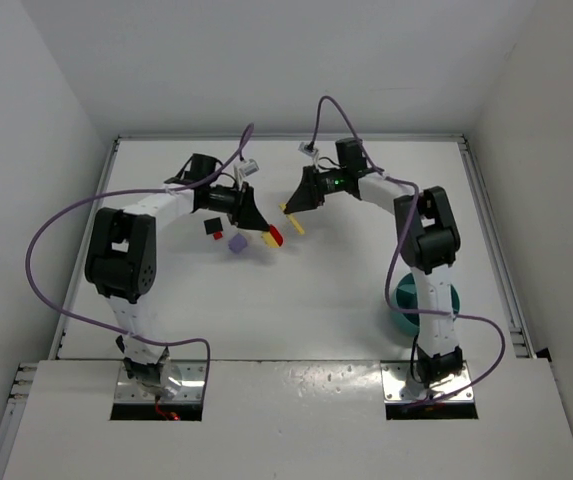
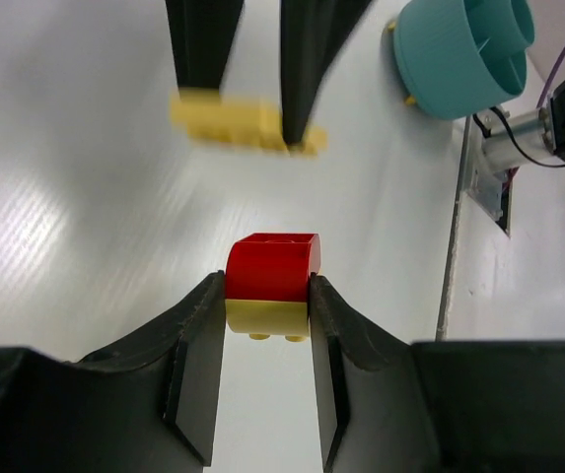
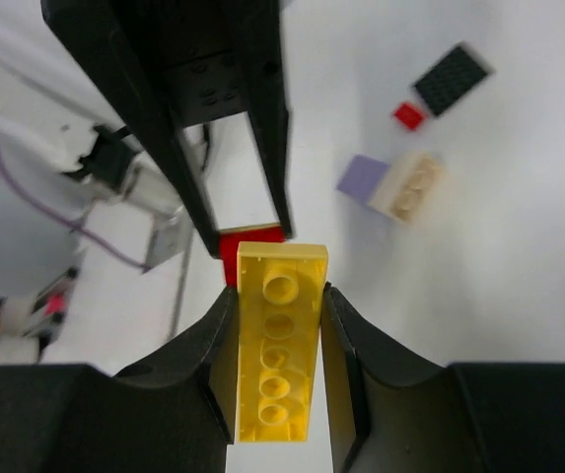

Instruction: Sort the legos into containers by color

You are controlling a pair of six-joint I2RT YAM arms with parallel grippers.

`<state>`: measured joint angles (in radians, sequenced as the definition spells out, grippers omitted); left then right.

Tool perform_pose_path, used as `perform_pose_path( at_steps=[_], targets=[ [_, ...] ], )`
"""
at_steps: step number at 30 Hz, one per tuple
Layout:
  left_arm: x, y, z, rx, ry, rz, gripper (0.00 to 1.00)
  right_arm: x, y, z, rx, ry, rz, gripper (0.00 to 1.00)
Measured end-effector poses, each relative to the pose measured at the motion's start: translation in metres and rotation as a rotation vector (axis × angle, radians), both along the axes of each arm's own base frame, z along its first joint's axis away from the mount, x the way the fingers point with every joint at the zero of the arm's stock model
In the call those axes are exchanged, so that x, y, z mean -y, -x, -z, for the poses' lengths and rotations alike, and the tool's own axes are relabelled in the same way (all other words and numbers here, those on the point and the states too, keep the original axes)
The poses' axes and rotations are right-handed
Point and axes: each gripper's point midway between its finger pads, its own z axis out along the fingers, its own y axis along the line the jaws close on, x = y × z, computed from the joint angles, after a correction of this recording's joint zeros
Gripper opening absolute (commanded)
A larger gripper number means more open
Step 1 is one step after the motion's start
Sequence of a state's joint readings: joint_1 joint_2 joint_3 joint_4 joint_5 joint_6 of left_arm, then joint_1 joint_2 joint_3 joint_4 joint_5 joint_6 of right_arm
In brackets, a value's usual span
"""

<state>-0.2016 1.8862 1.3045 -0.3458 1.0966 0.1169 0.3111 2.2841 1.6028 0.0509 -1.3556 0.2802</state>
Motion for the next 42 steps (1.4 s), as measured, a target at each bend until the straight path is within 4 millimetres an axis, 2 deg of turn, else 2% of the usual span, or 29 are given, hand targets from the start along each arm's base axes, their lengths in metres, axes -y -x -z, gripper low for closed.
perform_pose_path(
  at_steps=[4,8,10,13,16,21,27,36,39,42],
  targets=[
    [-0.005,0.009,0.008,-0.011,-0.029,0.005,0.00,0.027,-0.019,-0.006,0.110,0.074,0.094,0.00],
    [-0.011,0.017,0.014,-0.022,-0.054,0.022,0.00,0.054,-0.030,-0.029,0.225,0.129,0.171,0.00],
    [-0.013,0.020,0.017,-0.026,-0.065,0.028,0.00,0.068,-0.027,-0.042,0.278,0.154,0.201,0.00],
    [-0.017,0.020,0.019,-0.019,-0.081,0.031,0.00,0.091,-0.012,-0.058,0.341,0.189,0.233,0.00],
    [-0.019,0.017,0.017,-0.004,-0.089,0.031,0.00,0.115,0.014,-0.064,0.384,0.231,0.281,0.00],
    [-0.019,0.003,0.001,0.048,-0.082,0.023,0.00,0.152,0.066,-0.052,0.451,0.316,0.420,0.00],
    [-0.017,-0.010,-0.016,0.102,-0.072,0.019,0.00,0.180,0.099,-0.045,0.557,0.401,0.581,0.00],
    [-0.016,-0.013,-0.020,0.114,-0.069,0.019,0.00,0.222,0.117,-0.056,0.670,0.523,0.834,0.00],
    [-0.016,-0.013,-0.021,0.115,-0.069,0.019,0.00,0.233,0.119,-0.060,0.665,0.555,0.903,0.00],
    [-0.016,-0.013,-0.021,0.114,-0.069,0.019,0.00,0.243,0.119,-0.056,0.623,0.589,0.956,0.00]
  ],
)
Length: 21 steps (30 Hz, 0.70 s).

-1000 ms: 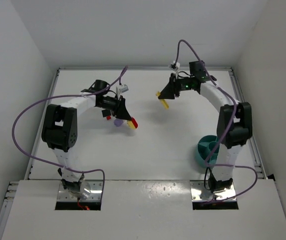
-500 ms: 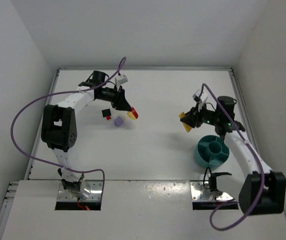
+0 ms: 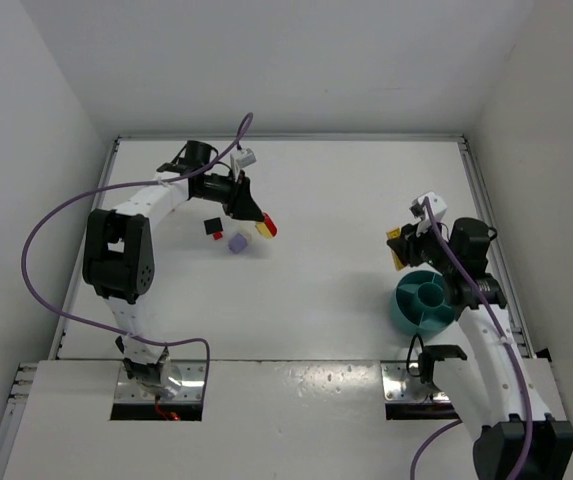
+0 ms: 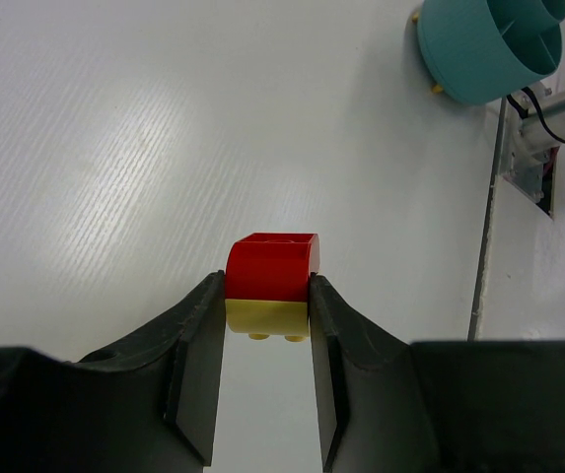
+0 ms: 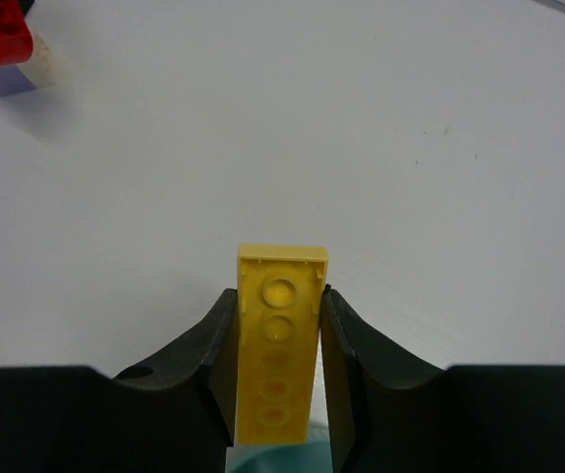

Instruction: Sort the legos into containers by color

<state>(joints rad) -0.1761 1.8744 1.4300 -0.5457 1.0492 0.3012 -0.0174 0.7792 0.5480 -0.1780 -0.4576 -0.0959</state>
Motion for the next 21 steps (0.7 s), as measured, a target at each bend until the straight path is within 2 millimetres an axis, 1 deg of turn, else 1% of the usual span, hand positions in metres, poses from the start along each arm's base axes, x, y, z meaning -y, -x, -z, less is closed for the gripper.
perform_pose_path(
  at_steps=[6,11,21],
  targets=[
    [0.000,0.000,0.000,0.000,0.000,0.000,0.00,0.011,0.007,0.017,-0.090,-0.004,0.069,0.00],
    [0.000,0.000,0.000,0.000,0.000,-0.001,0.00,0.017,0.013,0.026,-0.142,-0.008,0.100,0.00],
    [0.000,-0.002,0.002,-0.009,-0.002,-0.005,0.00,0.027,0.018,0.036,-0.192,0.003,0.141,0.00]
  ],
)
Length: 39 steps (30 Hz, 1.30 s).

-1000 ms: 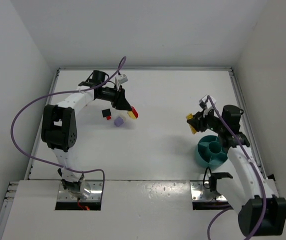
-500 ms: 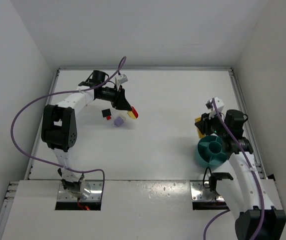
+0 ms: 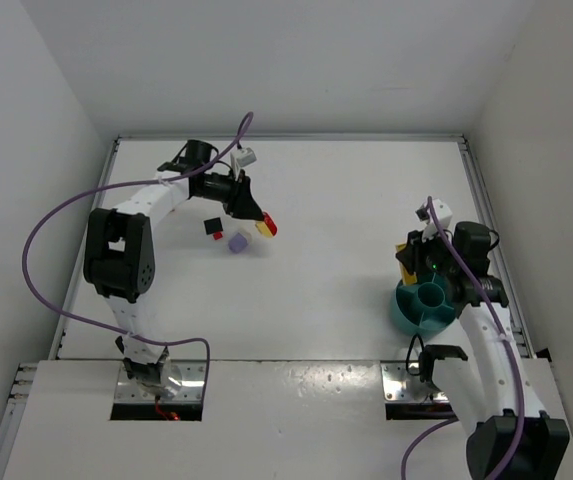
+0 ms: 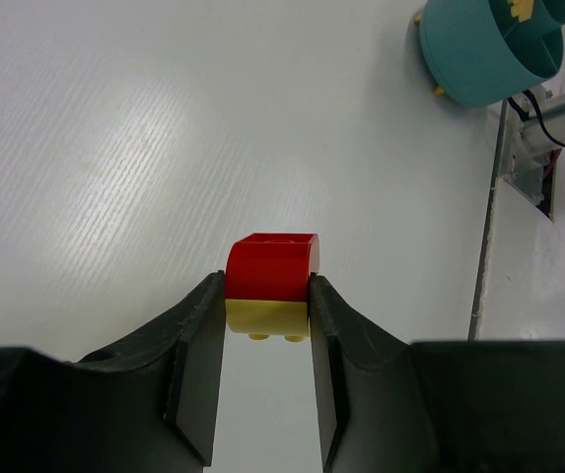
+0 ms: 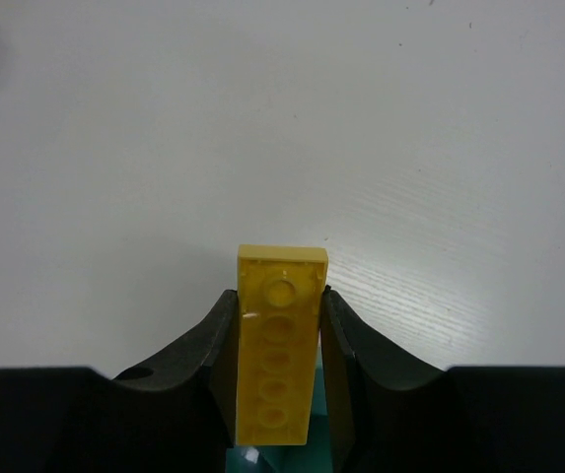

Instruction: Sort the legos into containers by color

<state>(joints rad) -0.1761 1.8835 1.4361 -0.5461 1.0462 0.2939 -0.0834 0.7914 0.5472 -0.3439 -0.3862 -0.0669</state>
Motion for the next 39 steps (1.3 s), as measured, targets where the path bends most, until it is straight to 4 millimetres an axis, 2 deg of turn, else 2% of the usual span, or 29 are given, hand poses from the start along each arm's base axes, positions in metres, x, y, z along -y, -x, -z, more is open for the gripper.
perform_pose_path(
  at_steps=[3,4,11,13,14,19,21,23,34,37,39],
  targets=[
    [0.001,-0.003,-0.004,0.012,0.002,0.000,0.00,0.003,0.000,0.005,-0.017,0.013,0.002,0.02],
    [0.001,-0.004,-0.005,0.017,0.003,0.000,0.00,0.004,0.001,0.007,-0.025,0.017,0.002,0.06],
    [0.002,-0.006,-0.008,0.023,0.002,-0.002,0.00,0.012,0.006,0.029,-0.114,0.042,-0.009,0.08],
    [0.002,-0.007,-0.007,0.022,0.001,-0.002,0.00,0.014,0.007,0.031,-0.118,0.049,-0.014,0.14],
    [0.002,-0.008,-0.007,0.022,0.001,-0.003,0.00,0.014,0.007,0.031,-0.116,0.053,-0.018,0.21],
    [0.004,-0.008,-0.002,0.010,-0.003,0.001,0.00,0.016,0.009,0.029,-0.119,0.055,-0.031,0.34],
    [0.005,-0.008,-0.001,0.005,-0.003,0.001,0.00,0.016,0.010,0.027,-0.118,0.053,-0.041,0.46],
    [0.005,-0.008,0.001,0.000,-0.004,0.001,0.00,0.015,0.012,0.025,-0.119,0.048,-0.050,0.52],
    [0.010,-0.011,0.000,0.002,-0.004,0.005,0.00,0.008,0.016,0.009,-0.088,0.015,-0.104,0.49],
    [0.012,-0.014,-0.003,0.000,0.004,0.004,0.00,-0.002,0.007,-0.004,-0.076,-0.026,-0.172,0.49],
    [0.015,-0.016,-0.009,0.002,0.017,0.010,0.00,-0.011,-0.006,-0.014,-0.102,-0.079,-0.241,0.49]
  ],
)
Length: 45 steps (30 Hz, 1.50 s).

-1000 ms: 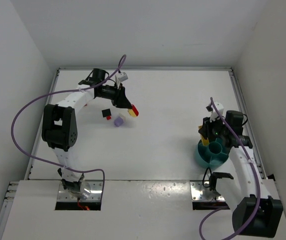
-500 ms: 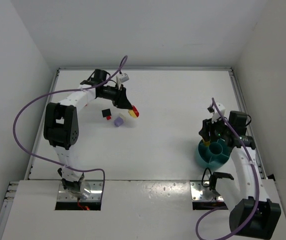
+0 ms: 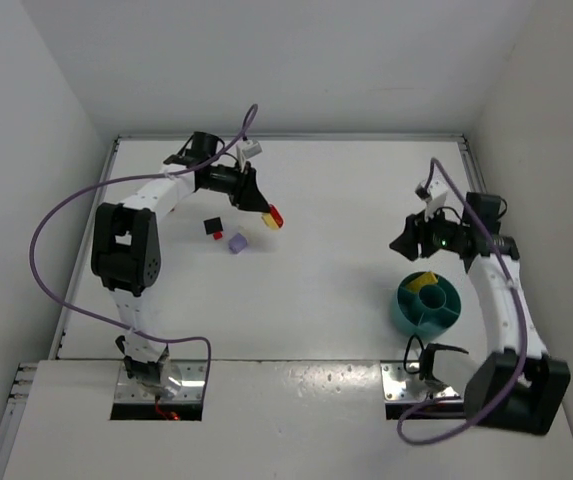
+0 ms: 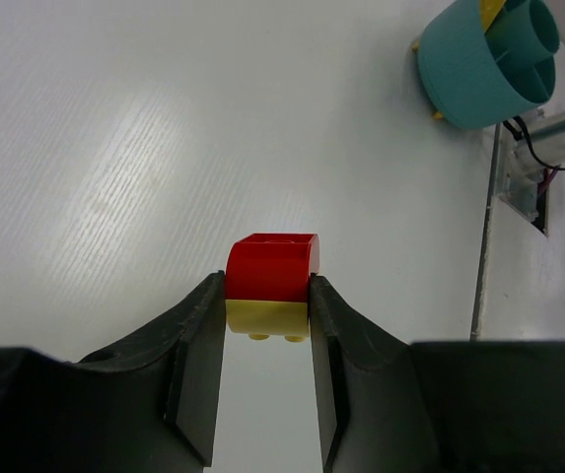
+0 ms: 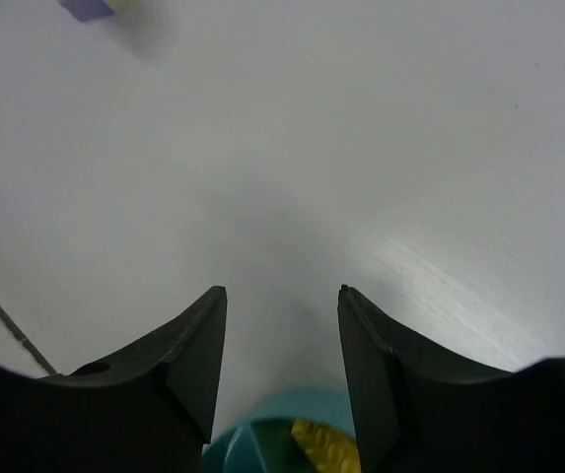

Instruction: Sort the legos into containers by color

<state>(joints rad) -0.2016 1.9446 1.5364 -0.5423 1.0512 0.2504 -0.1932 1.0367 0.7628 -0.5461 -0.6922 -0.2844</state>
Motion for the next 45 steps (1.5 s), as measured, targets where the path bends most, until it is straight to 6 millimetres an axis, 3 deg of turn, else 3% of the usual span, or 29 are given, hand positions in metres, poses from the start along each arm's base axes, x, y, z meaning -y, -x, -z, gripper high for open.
perform_pose_path(
  at_steps=[3,8,12,16,20,24,45],
  targets=[
    [0.008,0.000,-0.011,-0.002,0.033,0.019,0.00,-0.012,-0.038,-0.016,-0.045,-0.102,-0.110,0.49],
    [0.018,0.003,-0.023,-0.023,0.089,0.056,0.00,-0.036,-0.097,-0.017,-0.145,-0.287,-0.263,0.59],
    [0.022,0.005,-0.028,-0.033,0.109,0.070,0.00,-0.071,-0.119,-0.014,-0.188,-0.371,-0.391,0.79],
    [0.026,0.000,-0.034,-0.022,0.123,0.082,0.00,-0.113,-0.139,-0.024,-0.175,-0.404,-0.533,0.81],
    [0.033,-0.005,-0.035,-0.016,0.130,0.096,0.00,-0.153,-0.147,-0.030,-0.169,-0.427,-0.653,0.81],
    [0.041,-0.006,-0.034,-0.023,0.137,0.114,0.00,-0.174,-0.147,-0.028,-0.183,-0.446,-0.707,0.80],
    [0.060,-0.006,-0.032,-0.034,0.166,0.171,0.00,-0.217,-0.136,-0.003,-0.274,-0.480,-0.772,0.68]
  ],
)
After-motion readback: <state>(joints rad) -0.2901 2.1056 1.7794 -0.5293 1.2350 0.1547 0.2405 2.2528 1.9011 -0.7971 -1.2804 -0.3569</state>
